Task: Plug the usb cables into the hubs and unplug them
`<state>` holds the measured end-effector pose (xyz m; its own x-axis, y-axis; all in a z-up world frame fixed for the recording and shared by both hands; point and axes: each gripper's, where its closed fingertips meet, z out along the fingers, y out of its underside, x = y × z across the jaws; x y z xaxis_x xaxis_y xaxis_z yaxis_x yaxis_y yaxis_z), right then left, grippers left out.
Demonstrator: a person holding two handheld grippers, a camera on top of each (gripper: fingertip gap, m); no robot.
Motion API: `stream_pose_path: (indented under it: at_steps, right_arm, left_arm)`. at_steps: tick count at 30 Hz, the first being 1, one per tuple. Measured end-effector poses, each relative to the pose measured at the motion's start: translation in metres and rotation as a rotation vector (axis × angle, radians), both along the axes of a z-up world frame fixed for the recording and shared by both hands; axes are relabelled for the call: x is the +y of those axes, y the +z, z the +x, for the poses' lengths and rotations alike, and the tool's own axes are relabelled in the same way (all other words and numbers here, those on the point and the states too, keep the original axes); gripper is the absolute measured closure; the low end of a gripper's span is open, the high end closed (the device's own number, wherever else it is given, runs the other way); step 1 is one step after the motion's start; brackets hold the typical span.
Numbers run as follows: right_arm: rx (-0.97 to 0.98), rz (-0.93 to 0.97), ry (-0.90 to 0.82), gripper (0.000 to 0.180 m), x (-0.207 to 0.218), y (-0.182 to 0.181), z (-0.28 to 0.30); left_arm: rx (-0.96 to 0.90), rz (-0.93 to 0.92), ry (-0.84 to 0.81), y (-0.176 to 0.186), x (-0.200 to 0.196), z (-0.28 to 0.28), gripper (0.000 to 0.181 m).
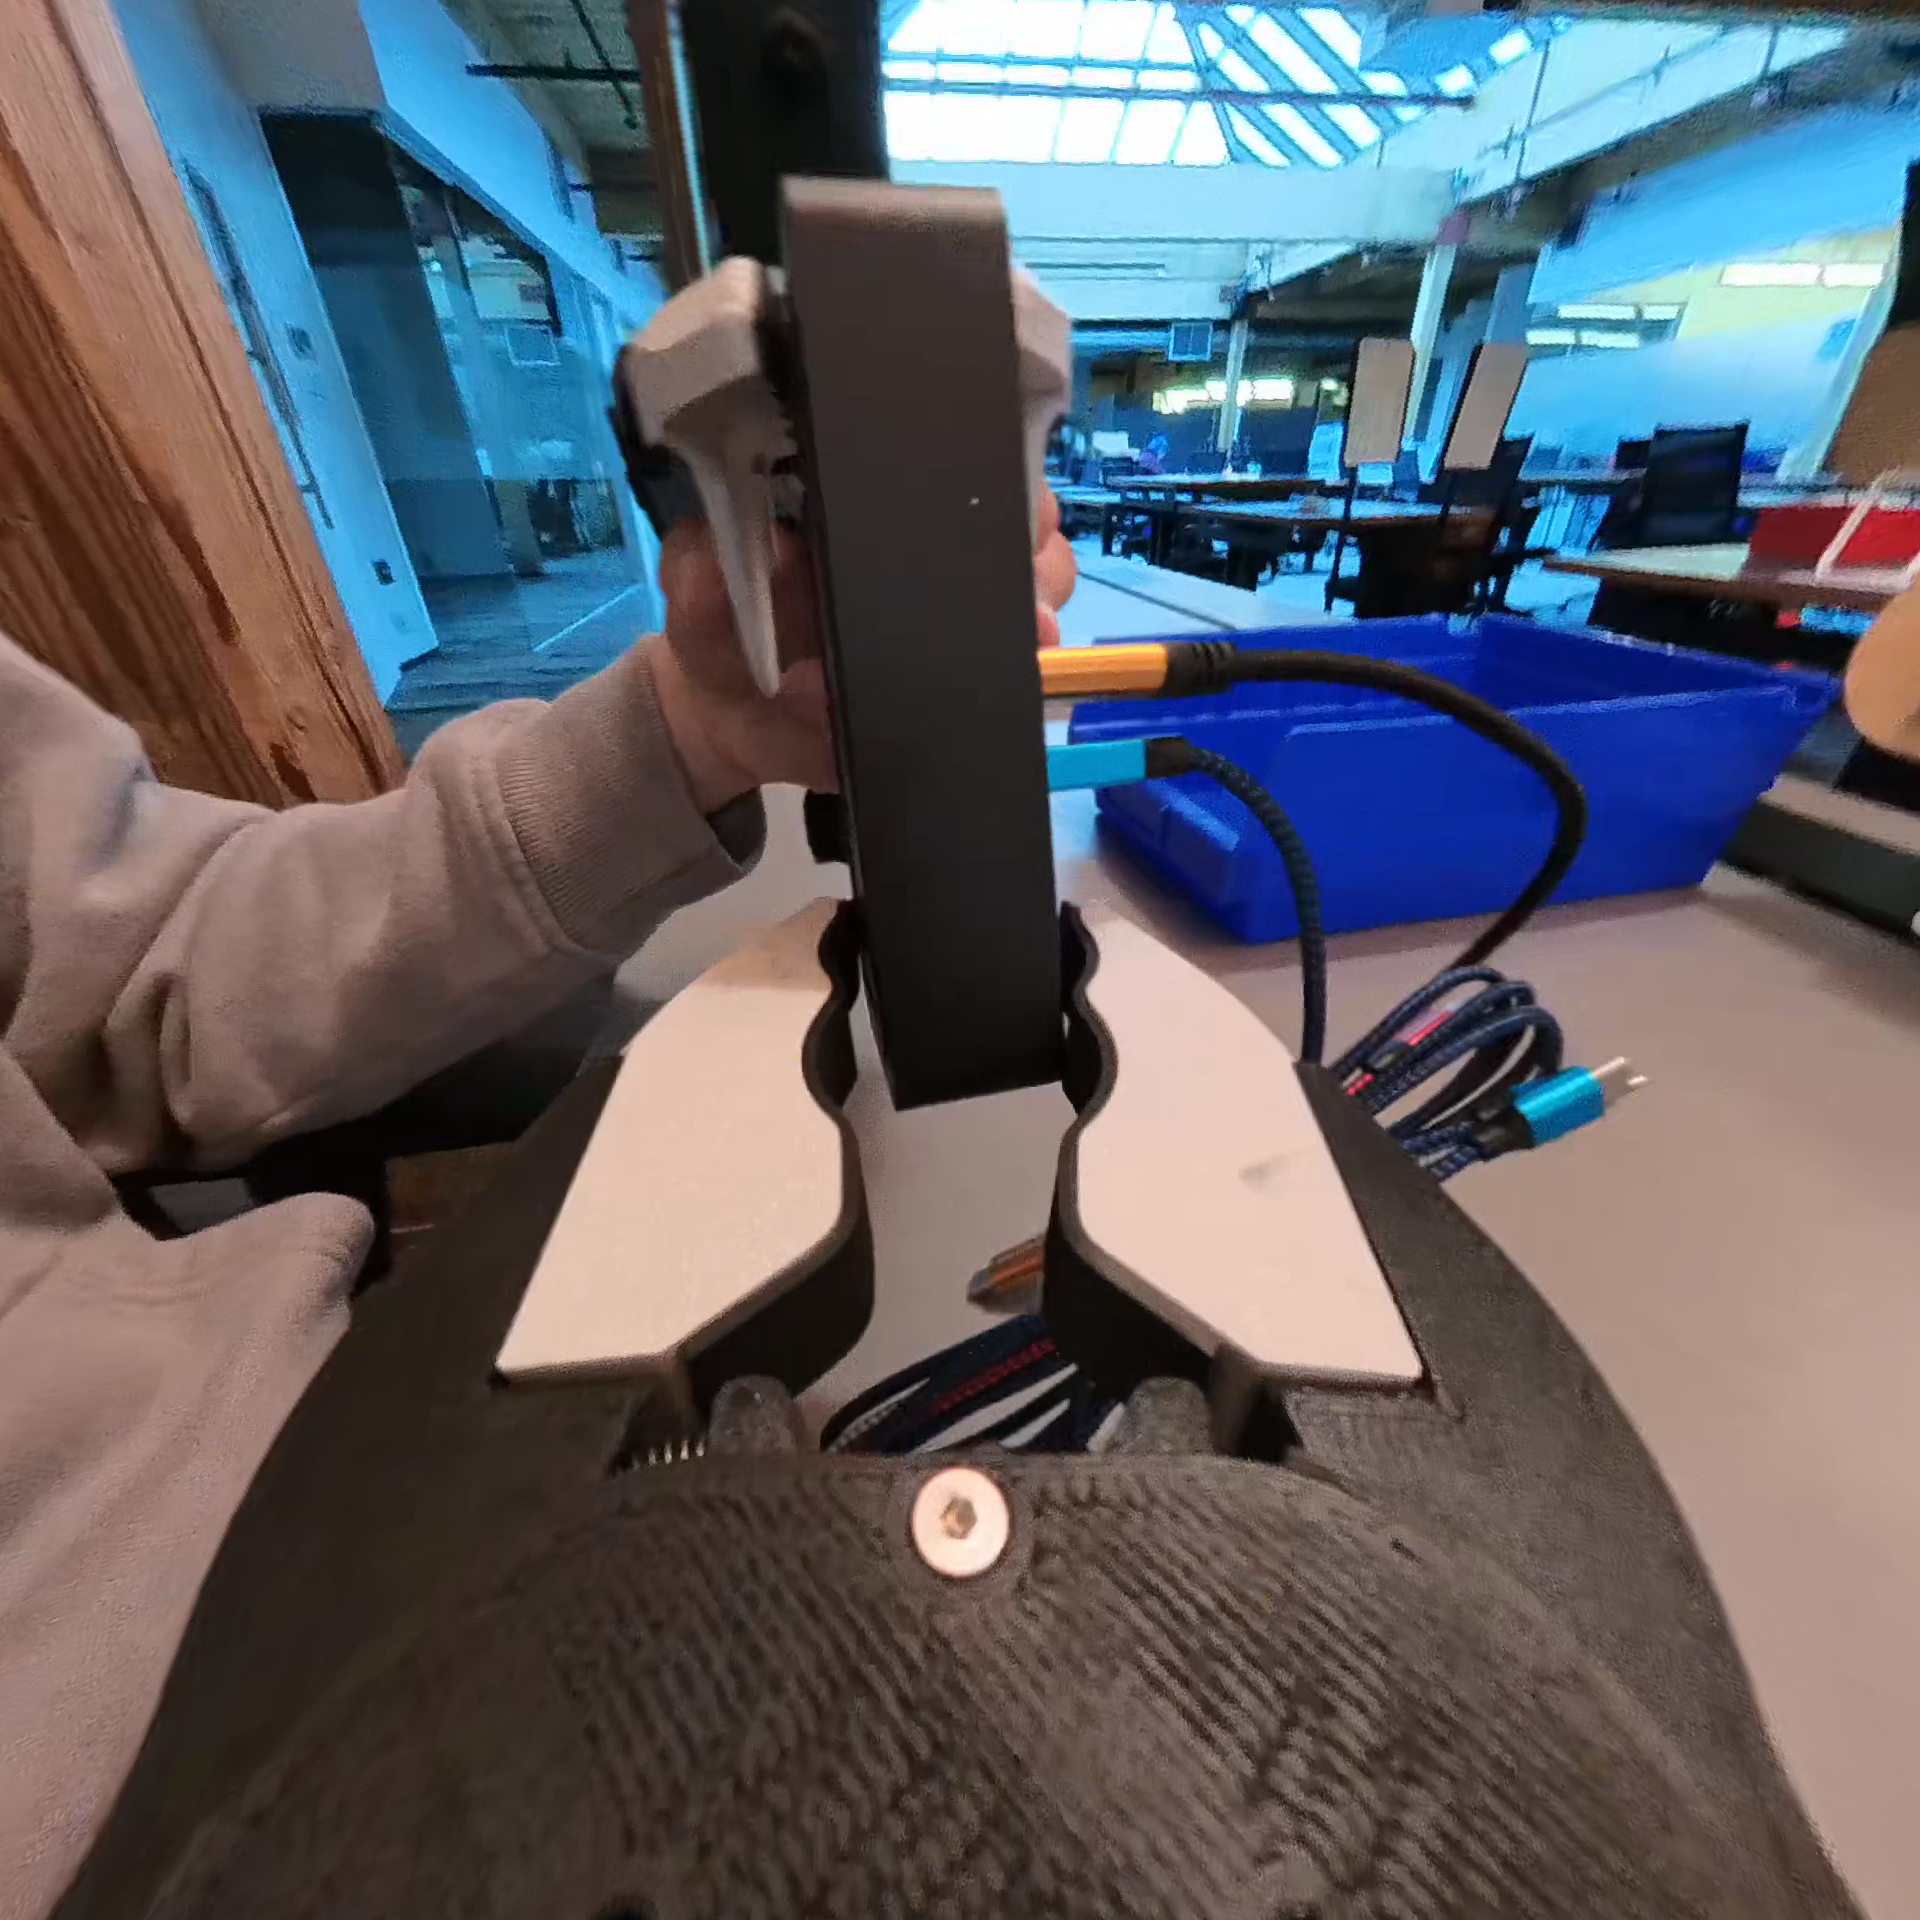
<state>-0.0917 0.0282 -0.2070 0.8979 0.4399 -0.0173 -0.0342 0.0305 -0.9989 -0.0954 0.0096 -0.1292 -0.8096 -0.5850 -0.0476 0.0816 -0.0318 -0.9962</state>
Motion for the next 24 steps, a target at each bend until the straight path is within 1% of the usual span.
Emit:
stream_pose_path:
  at_steps: [3, 6, 7, 10, 11, 13, 14, 15, 17, 19, 22, 24]
  right_arm:
    - [-0.062, 0.067, -0.008, 0.15, -0.005, 0.008, -0.004]
    - [-0.158, 0.134, -0.095, 0.15, -0.005, 0.014, 0.001]
    - [-0.197, 0.163, -0.145, 0.15, -0.005, 0.017, 0.005]
    - [-0.35, 0.239, -0.377, 0.15, -0.008, 0.033, 0.025]
    - [-0.399, 0.27, -0.474, 0.15, -0.01, 0.041, 0.034]
    - [-0.509, 0.286, -0.625, 0.15, -0.013, 0.05, 0.049]
    - [-0.577, 0.288, -0.709, 0.15, -0.015, 0.053, 0.057]
    - [-0.633, 0.275, -0.769, 0.15, -0.016, 0.054, 0.062]
    - [-0.712, 0.248, -0.853, 0.15, -0.016, 0.053, 0.069]
    - [-0.742, 0.249, -0.915, 0.15, -0.017, 0.054, 0.073]
    - [-0.764, 0.229, -0.953, 0.151, -0.014, 0.053, 0.074]
    - [-0.76, 0.207, -0.953, 0.151, -0.011, 0.05, 0.073]
  left_arm:
    - [-0.024, -0.058, -0.005, 0.008, 0.004, -0.001, 0.153]
    - [-0.073, -0.066, 0.009, 0.013, 0.003, -0.003, 0.15]
    - [-0.087, -0.064, 0.032, 0.016, 0.003, -0.003, 0.146]
    - [-0.078, -0.1, 0.182, 0.026, 0.012, 0.009, 0.117]
    - [-0.055, -0.122, 0.238, 0.027, 0.017, 0.015, 0.103]
    - [0.002, -0.148, 0.304, 0.023, 0.022, 0.026, 0.095]
    - [0.034, -0.168, 0.31, 0.02, 0.021, 0.031, 0.085]
    - [0.08, -0.195, 0.307, 0.016, 0.018, 0.036, 0.085]
    - [0.174, -0.245, 0.245, 0.007, 0.004, 0.043, 0.084]
    - [0.235, -0.244, 0.219, -0.007, -0.007, 0.051, 0.088]
    - [0.209, -0.22, 0.268, -0.02, -0.015, 0.062, 0.098]
    - [0.181, -0.231, 0.274, -0.02, -0.022, 0.064, 0.105]
